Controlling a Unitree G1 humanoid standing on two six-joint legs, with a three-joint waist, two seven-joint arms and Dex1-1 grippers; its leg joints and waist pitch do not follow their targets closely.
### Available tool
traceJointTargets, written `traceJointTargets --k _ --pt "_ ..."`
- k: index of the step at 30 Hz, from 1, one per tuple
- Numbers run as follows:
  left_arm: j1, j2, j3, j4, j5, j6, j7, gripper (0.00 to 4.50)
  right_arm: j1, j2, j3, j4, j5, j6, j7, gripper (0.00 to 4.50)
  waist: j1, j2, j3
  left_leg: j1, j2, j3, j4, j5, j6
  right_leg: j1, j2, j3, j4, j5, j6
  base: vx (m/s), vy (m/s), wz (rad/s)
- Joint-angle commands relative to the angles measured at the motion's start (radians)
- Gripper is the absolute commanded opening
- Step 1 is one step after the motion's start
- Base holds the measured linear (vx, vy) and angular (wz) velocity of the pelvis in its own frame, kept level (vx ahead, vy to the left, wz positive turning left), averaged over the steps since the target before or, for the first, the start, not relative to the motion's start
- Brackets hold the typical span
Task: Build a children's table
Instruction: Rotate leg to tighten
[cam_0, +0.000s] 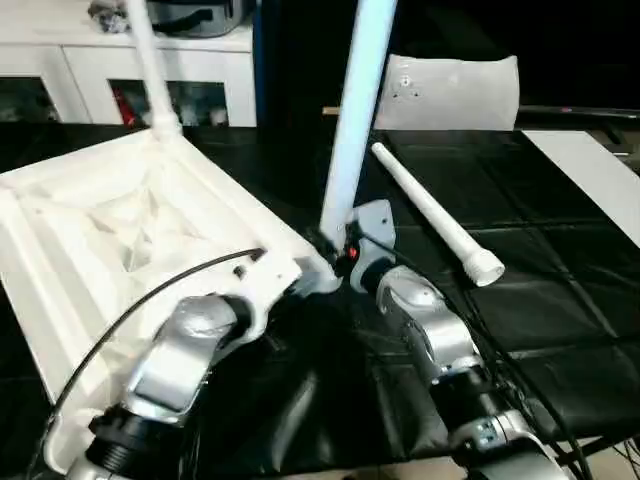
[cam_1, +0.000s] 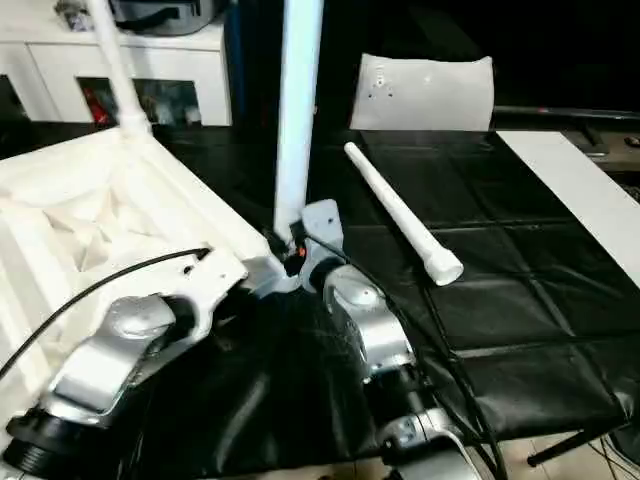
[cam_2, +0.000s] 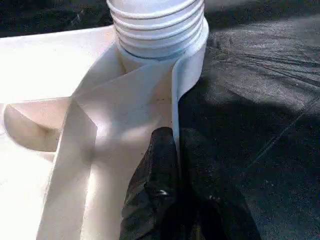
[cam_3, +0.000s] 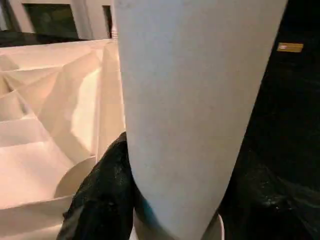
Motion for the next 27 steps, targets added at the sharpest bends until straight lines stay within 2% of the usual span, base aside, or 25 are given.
traceJointTargets --k 1,5,6,8,9,10,11,13,15,17,19,20,21,23,25,27 --pt "-0.011 -0.011 -0.024 -0.025 0.01 0.022 -0.002 0.0 0.015 0.001 -0.01 0.087 -0.015 0.047 -0.036 1.89 0.005 0.016 -0.035 -0.003 0.019 -0.01 -0.071 -0.348 -0.008 0.031 -0.064 0.044 -0.078 -0.389 -0.097 0.0 0.0 0.0" --pt "-0.012 0.002 -0.022 -0.019 0.006 0.019 -0.011 0.0 0.004 -0.001 -0.009 0.108 -0.007 0.044 -0.003 1.89 0.003 0.017 -0.035 -0.002 0.019 -0.01 -0.07 -0.356 -0.009 0.03 -0.064 0.043 -0.081 -0.41 -0.091 0.0 0.0 0.0" --pt "-0.013 0.004 -0.021 -0.016 0.005 0.017 -0.012 0.0 0.003 -0.001 -0.009 0.11 -0.006 0.043 0.001 2.45 0.002 0.017 -0.034 -0.002 0.019 -0.011 -0.07 -0.364 -0.008 0.03 -0.063 0.042 -0.081 -0.421 -0.088 0.0 0.0 0.0" --pt "-0.018 0.016 -0.02 -0.008 -0.005 0.012 -0.01 0.0 -0.003 0.001 -0.015 0.117 -0.003 0.04 0.006 2.59 0.001 0.02 -0.034 -0.001 0.019 -0.012 -0.071 -0.372 -0.01 0.028 -0.063 0.042 -0.083 -0.428 -0.086 0.0 0.0 0.0" --pt "-0.021 0.023 -0.014 0.002 -0.009 0.003 -0.014 0.0 -0.002 -0.005 -0.012 0.113 -0.003 0.038 0.021 2.65 0.002 0.027 -0.036 0.002 0.02 -0.012 -0.069 -0.371 -0.013 0.027 -0.064 0.043 -0.081 -0.414 -0.094 0.0 0.0 0.0" --pt "-0.024 0.029 -0.01 0.01 -0.009 -0.005 -0.016 0.0 0.002 -0.014 -0.005 0.104 -0.009 0.041 0.03 2.75 0.002 0.024 -0.037 0.002 0.02 -0.01 -0.068 -0.366 -0.012 0.027 -0.063 0.044 -0.082 -0.396 -0.1 0.0 0.0 0.0" --pt "-0.028 0.035 -0.006 0.021 -0.009 -0.015 -0.02 0.0 0.008 -0.026 0.007 0.093 -0.017 0.04 0.046 2.86 0.007 0.027 -0.041 0.0 0.021 -0.01 -0.067 -0.337 -0.013 0.031 -0.063 0.047 -0.073 -0.331 -0.114 0.0 0.0 0.0" --pt "-0.031 0.041 -0.001 0.031 -0.011 -0.028 -0.024 0.0 0.018 -0.035 0.014 0.077 -0.021 0.043 0.054 3.1 0.008 0.025 -0.04 -0.003 0.021 -0.006 -0.068 -0.304 -0.007 0.036 -0.06 0.046 -0.066 -0.265 -0.139 0.0 0.0 0.0" --pt "-0.046 0.06 0.003 0.065 -0.01 -0.075 -0.04 0.0 0.059 -0.056 0.012 0.011 0.007 0.077 0.102 3.2 0.01 0.026 -0.04 -0.002 0.02 -0.004 -0.067 -0.299 -0.002 0.038 -0.059 0.047 -0.067 -0.266 -0.142 0.0 0.0 0.0" --pt "-0.061 0.086 0.002 0.109 -0.008 -0.127 -0.059 0.0 0.113 -0.088 0.013 -0.064 0.018 0.097 0.134 3.4 0.017 0.027 -0.038 -0.004 0.017 -0.004 -0.067 -0.289 0.006 0.041 -0.059 0.046 -0.073 -0.277 -0.129 0.0 0.0 0.0" --pt "-0.064 0.091 0.004 0.119 -0.011 -0.136 -0.063 0.0 0.127 -0.097 0.012 -0.082 0.022 0.1 0.142 3.56 0.024 0.027 -0.039 -0.003 0.019 -0.004 -0.067 -0.289 0.005 0.041 -0.062 0.046 -0.073 -0.315 -0.122 0.0 0.0 0.0" --pt "-0.072 0.104 0.006 0.143 -0.017 -0.164 -0.079 0.0 0.162 -0.125 0.012 -0.132 0.031 0.103 0.17 3.65 0.026 0.04 -0.037 -0.004 0.019 -0.006 -0.069 -0.289 0.001 0.043 -0.063 0.046 -0.074 -0.325 -0.12 0.0 0.0 0.0" --pt "-0.077 0.114 0.006 0.157 -0.019 -0.182 -0.091 0.0 0.184 -0.143 0.011 -0.165 0.039 0.106 0.189 3.73 0.028 0.031 -0.038 -0.001 0.019 -0.003 -0.065 -0.296 0.002 0.041 -0.063 0.046 -0.078 -0.339 -0.112 0.0 0.0 0.0" --pt "-0.084 0.128 0.003 0.175 -0.022 -0.203 -0.11 0.0 0.211 -0.168 0.01 -0.206 0.048 0.106 0.212 3.82 0.03 0.03 -0.036 -0.007 0.019 -0.005 -0.067 -0.276 0.009 0.045 -0.063 0.046 -0.075 -0.332 -0.111 0.0 0.0 0.0" --pt "-0.093 0.152 -0.003 0.204 -0.025 -0.232 -0.148 0.0 0.244 -0.222 0.015 -0.256 0.049 0.067 0.263 3.98 0.032 0.033 -0.035 -0.004 0.02 -0.004 -0.065 -0.272 0.014 0.042 -0.065 0.046 -0.077 -0.354 -0.11 0.0 0.0 0.0" --pt "-0.101 0.174 -0.009 0.23 -0.033 -0.275 -0.194 0.0 0.267 -0.262 -0.002 -0.303 0.067 0.076 0.305 4.15 0.038 0.033 -0.035 -0.001 0.019 -0.001 -0.063 -0.264 0.023 0.04 -0.064 0.047 -0.08 -0.352 -0.104 0.0 0.0 0.0"
